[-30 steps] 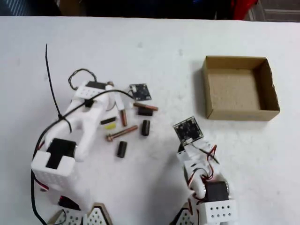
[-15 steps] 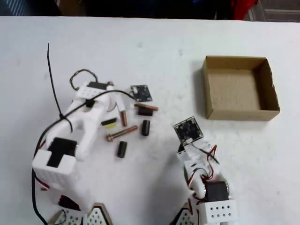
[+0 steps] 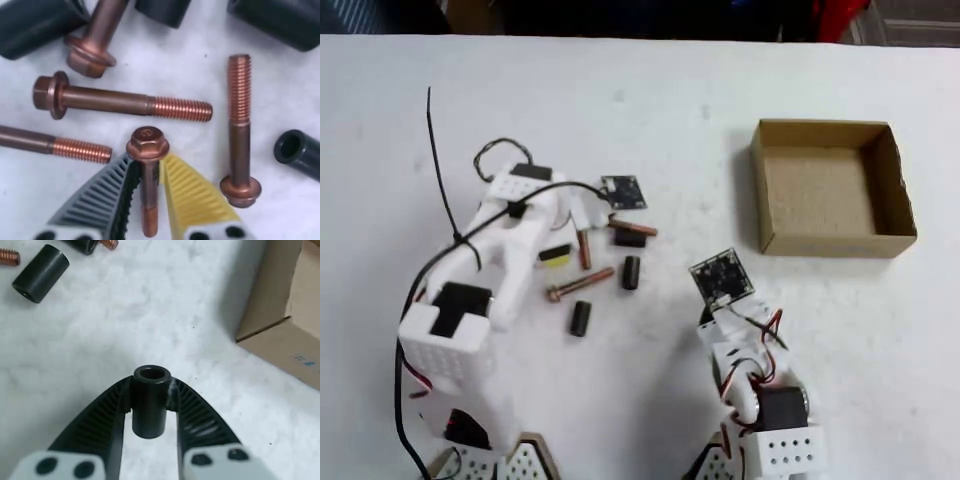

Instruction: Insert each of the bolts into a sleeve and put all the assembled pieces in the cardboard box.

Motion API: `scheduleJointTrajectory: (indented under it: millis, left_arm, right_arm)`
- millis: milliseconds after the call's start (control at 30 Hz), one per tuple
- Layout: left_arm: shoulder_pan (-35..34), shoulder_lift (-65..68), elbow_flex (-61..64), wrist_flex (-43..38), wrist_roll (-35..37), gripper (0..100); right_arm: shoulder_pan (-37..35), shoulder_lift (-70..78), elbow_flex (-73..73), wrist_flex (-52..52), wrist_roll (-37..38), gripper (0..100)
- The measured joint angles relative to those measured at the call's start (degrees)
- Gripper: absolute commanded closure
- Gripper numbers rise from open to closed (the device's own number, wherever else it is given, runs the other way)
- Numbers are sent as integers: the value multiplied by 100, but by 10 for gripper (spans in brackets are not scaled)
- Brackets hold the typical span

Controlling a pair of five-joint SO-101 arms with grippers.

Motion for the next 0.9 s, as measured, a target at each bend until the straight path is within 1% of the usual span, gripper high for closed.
scheduleJointTrajectory:
  millis: [467,567,833,900]
  left_arm:
    - [26,-105,0,26,0,976]
    - [26,-255,0,220,-9,976]
    - [97,-870,9,1125,0,976]
    - [97,-985,9,1213,299,976]
  right_arm:
    - [0,0,0,0,0,978]
    - [0,0,0,0,0,978]
    - [0,0,0,0,0,978]
    - [0,0,0,0,0,978]
